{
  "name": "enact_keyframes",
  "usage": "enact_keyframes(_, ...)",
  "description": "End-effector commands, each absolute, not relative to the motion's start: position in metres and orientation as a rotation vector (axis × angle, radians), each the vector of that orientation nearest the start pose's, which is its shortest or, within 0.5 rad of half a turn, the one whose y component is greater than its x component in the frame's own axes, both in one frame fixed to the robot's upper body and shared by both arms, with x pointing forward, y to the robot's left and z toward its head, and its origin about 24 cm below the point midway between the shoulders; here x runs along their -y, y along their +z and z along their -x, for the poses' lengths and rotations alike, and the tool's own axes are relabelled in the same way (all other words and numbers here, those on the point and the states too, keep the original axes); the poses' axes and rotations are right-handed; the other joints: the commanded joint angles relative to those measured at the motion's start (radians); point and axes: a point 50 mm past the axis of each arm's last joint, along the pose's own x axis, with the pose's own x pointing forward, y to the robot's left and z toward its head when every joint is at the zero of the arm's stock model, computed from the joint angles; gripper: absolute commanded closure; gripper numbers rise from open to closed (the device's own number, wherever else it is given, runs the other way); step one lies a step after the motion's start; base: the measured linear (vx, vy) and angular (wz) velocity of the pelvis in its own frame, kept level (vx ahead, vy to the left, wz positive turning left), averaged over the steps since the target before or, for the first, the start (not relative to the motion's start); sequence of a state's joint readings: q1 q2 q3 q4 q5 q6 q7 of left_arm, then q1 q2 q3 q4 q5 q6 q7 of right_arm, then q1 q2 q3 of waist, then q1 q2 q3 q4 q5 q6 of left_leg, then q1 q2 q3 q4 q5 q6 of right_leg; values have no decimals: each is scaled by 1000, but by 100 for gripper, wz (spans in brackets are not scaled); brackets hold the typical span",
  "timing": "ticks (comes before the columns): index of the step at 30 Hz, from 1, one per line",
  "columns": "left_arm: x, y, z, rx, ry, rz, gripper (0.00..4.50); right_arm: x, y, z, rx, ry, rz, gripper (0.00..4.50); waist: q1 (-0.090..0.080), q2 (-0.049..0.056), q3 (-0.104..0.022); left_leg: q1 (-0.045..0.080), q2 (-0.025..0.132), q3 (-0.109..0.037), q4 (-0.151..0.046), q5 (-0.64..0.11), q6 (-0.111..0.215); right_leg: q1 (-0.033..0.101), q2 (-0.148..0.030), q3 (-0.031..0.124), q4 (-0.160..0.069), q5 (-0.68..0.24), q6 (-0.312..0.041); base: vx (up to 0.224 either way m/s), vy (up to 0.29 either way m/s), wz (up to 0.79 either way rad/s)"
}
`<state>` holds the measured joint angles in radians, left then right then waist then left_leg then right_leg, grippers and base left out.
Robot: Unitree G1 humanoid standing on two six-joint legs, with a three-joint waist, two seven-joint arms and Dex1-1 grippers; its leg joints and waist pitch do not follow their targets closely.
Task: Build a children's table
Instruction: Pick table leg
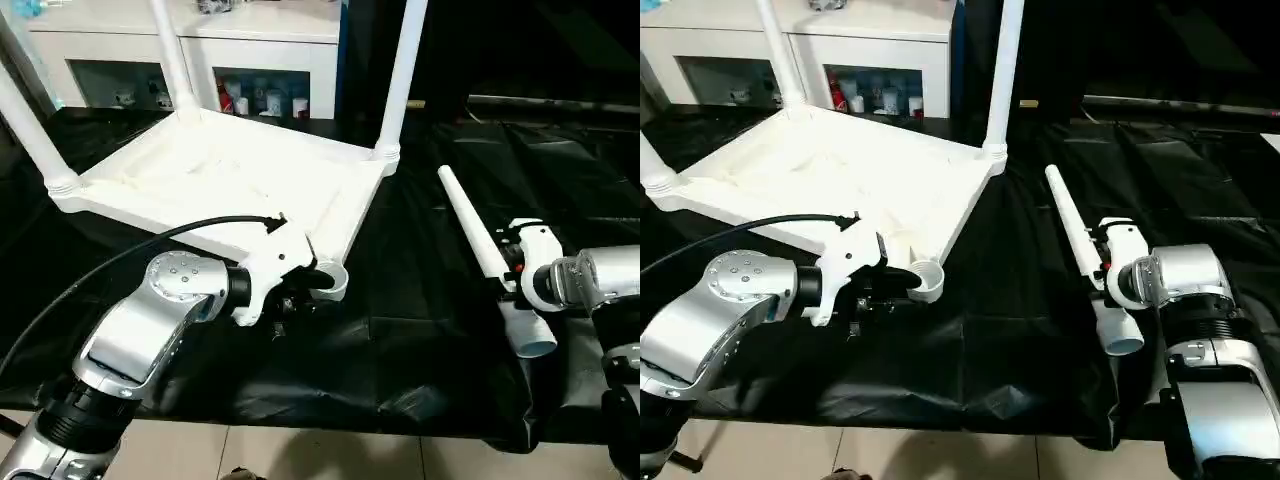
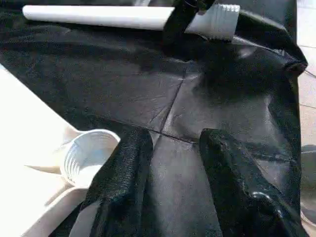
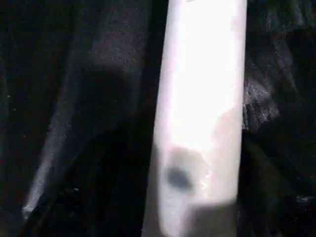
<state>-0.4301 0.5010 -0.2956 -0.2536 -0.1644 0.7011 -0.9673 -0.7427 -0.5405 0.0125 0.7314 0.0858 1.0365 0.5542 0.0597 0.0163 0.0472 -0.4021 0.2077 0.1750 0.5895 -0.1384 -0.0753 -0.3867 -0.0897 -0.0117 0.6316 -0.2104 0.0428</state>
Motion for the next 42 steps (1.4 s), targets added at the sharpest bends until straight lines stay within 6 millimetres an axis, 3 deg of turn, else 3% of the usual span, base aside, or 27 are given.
enact_keyframes(1,-111,122,-268,-346,-1212,-396,252,262,56,-326,-1063,167,3,138,4,-8,-67,29,-1,11,-55,-228,-32,30,-13,5,-73,-121,-249,0,0,0)
enact_keyframes(7,-111,123,-270,-341,-1206,-393,252,263,53,-326,-1070,164,-3,175,1,-10,-66,31,-1,10,-56,-260,-39,27,-14,5,-77,-157,-244,0,0,0)
enact_keyframes(13,-111,124,-273,-332,-1193,-388,252,267,53,-327,-1052,132,-10,239,0,-13,-66,30,-1,11,-55,-261,-38,27,-13,5,-77,-158,-243,0,0,0)
enact_keyframes(20,-117,126,-283,-311,-1106,-391,252,266,53,-327,-1029,137,-31,259,1,-12,-66,30,-1,10,-56,-268,-39,26,-13,5,-78,-167,-237,0,0,0)
enact_keyframes(21,-117,126,-284,-311,-1104,-391,252,266,53,-327,-1028,137,-31,260,1,-4,-65,30,-2,9,-56,-274,-41,25,-13,5,-77,-170,-237,0,0,0)
enact_keyframes(22,-118,129,-288,-299,-1068,-382,252,265,55,-327,-1015,143,-30,261,-1,-9,-64,30,-3,10,-56,-280,-42,26,-10,6,-81,-173,-230,0,0,0)
enact_keyframes(27,-117,138,-304,-226,-951,-318,252,262,71,-330,-927,164,-54,261,4,-15,-70,29,-3,10,-54,-230,-28,32,-12,7,-77,-103,-235,0,0,0)
enact_keyframes(28,-118,143,-319,-193,-832,-239,252,255,83,-335,-802,197,-91,261,5,-13,-70,27,-3,11,-55,-220,-22,33,-11,7,-76,-89,-236,0,0,0)
enact_keyframes(30,-119,142,-327,-213,-764,-153,234,244,93,-338,-695,241,-165,261,5,-16,-72,26,-5,11,-54,-200,-8,35,-12,8,-75,-67,-232,0,0,0)
enact_keyframes(31,-118,141,-328,-223,-761,-135,216,241,94,-338,-679,253,-185,262,7,-3,-72,27,-6,9,-53,-199,-10,35,-13,8,-73,-66,-232,0,0,0)
enact_keyframes(32,-115,141,-328,-244,-784,-87,212,234,98,-338,-608,296,-215,262,3,-12,-75,25,-6,10,-52,-191,-5,37,-14,7,-72,-52,-234,0,0,0)
enact_keyframes(35,-108,141,-328,-272,-831,33,179,221,106,-336,-476,384,-267,262,7,-10,-74,27,-4,12,-52,-180,6,34,-13,7,-73,-38,-249,0,0,0)
enact_keyframes(36,-102,142,-328,-274,-855,102,172,212,110,-332,-393,453,-314,262,11,7,-75,28,-3,9,-52,-178,8,34,-14,6,-70,-28,-256,0,0,0)
enact_keyframes(37,-95,145,-329,-273,-884,184,172,203,113,-326,-316,525,-378,262,12,1,-74,31,-2,12,-53,-188,13,30,-13,8,-78,-27,-255,0,0,0)
enact_keyframes(38,-85,148,-330,-270,-923,262,155,194,115,-318,-250,601,-426,262,19,-10,-75,31,-2,12,-54,-199,25,36,-15,7,-76,-21,-259,0,0,0)
enact_keyframes(39,-82,149,-330,-271,-939,289,155,190,115,-315,-233,626,-435,262,22,-7,-75,31,0,11,-54,-196,33,35,-17,8,-75,-18,-259,0,0,0)
enact_keyframes(42,-71,155,-330,-267,-985,355,127,181,117,-307,-201,695,-432,262,30,-14,-71,30,3,9,-59,-197,27,33,-17,5,-78,-52,-259,0,0,0)
